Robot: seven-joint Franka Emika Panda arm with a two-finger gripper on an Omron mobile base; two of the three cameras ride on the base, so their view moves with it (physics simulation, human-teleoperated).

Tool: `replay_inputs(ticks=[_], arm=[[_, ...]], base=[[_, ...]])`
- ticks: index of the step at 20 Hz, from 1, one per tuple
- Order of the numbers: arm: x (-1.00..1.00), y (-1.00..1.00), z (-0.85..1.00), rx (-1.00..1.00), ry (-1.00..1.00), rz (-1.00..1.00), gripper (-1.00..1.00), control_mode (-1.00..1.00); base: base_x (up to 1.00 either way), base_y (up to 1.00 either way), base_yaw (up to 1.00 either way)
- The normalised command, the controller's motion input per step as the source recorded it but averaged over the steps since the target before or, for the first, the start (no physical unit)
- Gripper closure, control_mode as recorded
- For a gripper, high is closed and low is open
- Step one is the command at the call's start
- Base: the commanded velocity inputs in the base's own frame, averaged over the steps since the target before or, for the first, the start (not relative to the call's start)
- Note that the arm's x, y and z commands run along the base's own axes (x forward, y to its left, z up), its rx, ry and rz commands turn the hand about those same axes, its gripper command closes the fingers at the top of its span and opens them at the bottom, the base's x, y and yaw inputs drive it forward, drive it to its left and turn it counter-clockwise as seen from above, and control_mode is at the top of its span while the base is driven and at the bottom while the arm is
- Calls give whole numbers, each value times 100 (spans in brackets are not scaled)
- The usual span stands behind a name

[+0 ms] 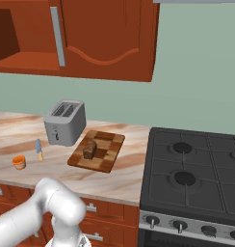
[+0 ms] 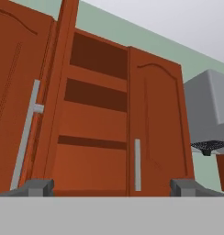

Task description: Pick the bread, place it on the cutting board, pick the jam, place it on the counter, and close the cabinet.

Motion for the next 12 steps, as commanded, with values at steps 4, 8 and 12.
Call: replay_inputs(ticks=[4,8,12], arm=[[0,29,-9,0,0,0,-100,-100],[0,29,-9,0,0,0,-100,-100],[8,29,-6,0,0,0,-100,-100]], base=[[0,0,0],[0,0,0],[0,0,0]])
